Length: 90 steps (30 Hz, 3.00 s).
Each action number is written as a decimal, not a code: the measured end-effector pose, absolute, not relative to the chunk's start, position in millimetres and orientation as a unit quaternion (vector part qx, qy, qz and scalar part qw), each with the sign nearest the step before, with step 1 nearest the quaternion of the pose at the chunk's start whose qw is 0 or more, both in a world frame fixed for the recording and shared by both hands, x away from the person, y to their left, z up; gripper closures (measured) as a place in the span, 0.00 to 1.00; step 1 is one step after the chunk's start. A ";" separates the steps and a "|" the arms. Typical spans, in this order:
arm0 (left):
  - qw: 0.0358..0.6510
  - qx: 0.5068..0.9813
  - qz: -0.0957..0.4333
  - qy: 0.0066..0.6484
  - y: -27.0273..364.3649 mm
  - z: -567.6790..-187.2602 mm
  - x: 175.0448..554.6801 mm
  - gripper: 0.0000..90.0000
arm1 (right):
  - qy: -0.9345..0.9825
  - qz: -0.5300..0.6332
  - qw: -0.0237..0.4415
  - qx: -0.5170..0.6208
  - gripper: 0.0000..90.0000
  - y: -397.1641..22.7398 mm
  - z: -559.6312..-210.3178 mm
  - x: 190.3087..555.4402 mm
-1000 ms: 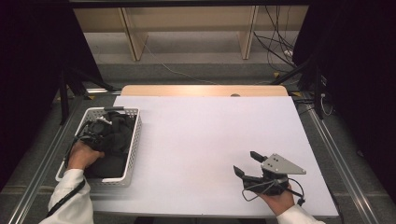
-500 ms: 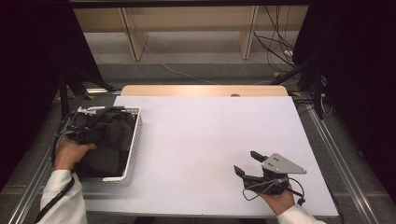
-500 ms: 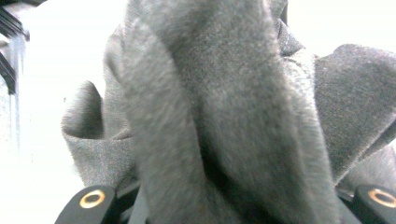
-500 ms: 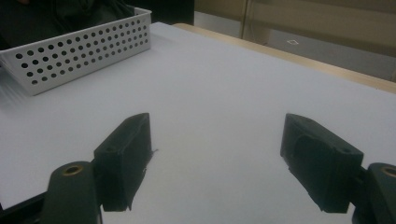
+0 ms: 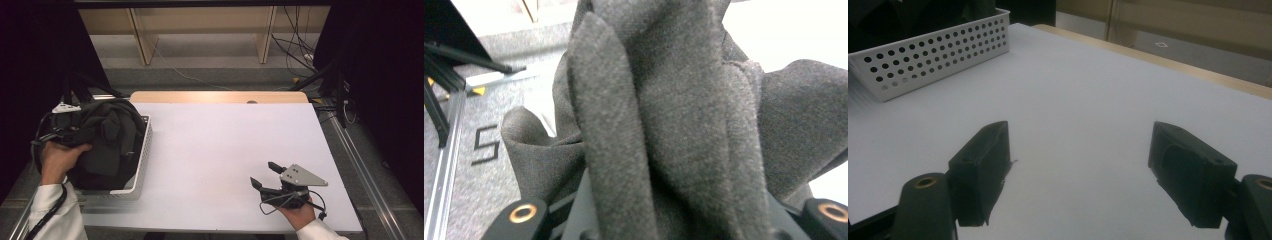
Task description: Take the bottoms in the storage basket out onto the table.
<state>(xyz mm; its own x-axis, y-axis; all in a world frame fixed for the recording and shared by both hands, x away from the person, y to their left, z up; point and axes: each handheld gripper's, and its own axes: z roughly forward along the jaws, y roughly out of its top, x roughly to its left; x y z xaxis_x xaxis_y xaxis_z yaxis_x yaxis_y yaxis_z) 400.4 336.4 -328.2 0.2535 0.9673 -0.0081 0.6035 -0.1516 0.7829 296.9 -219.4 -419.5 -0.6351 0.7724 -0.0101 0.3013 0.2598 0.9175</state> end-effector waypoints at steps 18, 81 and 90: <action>0.458 0.693 0.266 0.490 310.3 -281.7 372.4 0.81 | 0.758 0.492 0.240 0.354 0.29 -219.5 -419.6 296.6; 0.597 0.716 0.043 0.360 98.3 -319.8 418.3 0.79 | 0.753 0.491 0.248 0.362 0.29 -225.9 -419.3 298.2; 0.585 0.726 0.044 0.359 63.7 -342.3 425.2 0.70 | 0.752 0.490 0.253 0.362 0.29 -226.6 -419.0 297.4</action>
<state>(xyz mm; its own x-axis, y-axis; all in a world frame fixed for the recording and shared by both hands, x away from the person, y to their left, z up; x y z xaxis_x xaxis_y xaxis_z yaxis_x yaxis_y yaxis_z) 425.2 63.7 -342.3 0.7378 0.5730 -0.3567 0.4708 -0.0582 0.8803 297.4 -226.6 -419.0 -0.6104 0.7917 -0.0266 0.2961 0.2592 0.9193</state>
